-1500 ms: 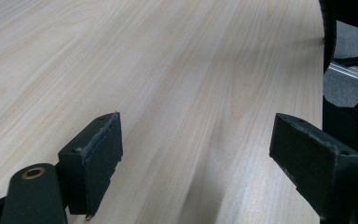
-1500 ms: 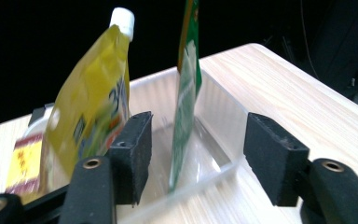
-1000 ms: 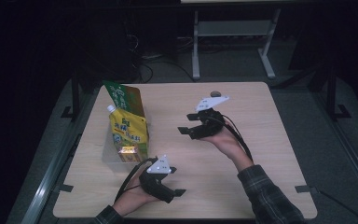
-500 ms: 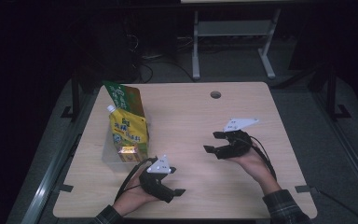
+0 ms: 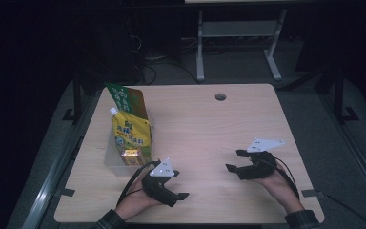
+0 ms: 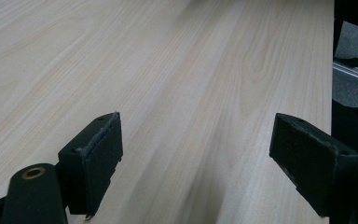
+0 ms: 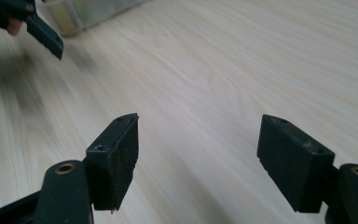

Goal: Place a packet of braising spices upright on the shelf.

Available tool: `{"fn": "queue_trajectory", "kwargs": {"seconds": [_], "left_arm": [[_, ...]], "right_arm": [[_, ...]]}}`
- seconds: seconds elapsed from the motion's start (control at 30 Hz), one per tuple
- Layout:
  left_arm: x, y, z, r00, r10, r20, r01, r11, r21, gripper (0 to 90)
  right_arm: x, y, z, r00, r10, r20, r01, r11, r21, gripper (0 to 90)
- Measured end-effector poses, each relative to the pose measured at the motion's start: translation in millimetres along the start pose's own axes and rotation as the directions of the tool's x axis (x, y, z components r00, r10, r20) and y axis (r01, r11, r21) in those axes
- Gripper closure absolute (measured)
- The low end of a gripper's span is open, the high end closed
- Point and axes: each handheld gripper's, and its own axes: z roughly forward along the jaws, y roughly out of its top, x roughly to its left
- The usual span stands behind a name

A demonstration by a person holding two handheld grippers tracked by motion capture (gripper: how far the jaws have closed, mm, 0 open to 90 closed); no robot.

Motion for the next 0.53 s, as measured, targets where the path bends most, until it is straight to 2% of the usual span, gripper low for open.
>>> {"fn": "queue_trajectory", "kwargs": {"seconds": [0.33, 0.53], "left_arm": [[-0.1, -0.4, 0.2, 1.0000, 0.000, -0.001, 0.000, 1.0000, 0.003, 16.4], [-0.5, 0.0, 0.9, 1.0000, 0.001, -0.001, -0.001, 1.0000, 0.006, 16.4]], "right_arm": [[1.3, -36.1, -17.7, 0.9981, 0.040, 0.047, -0.042, 0.999, 0.033, 27.7], [0.5, -44.4, -25.3, 0.9971, 0.053, 0.054, -0.054, 0.998, 0.018, 27.5]]}}
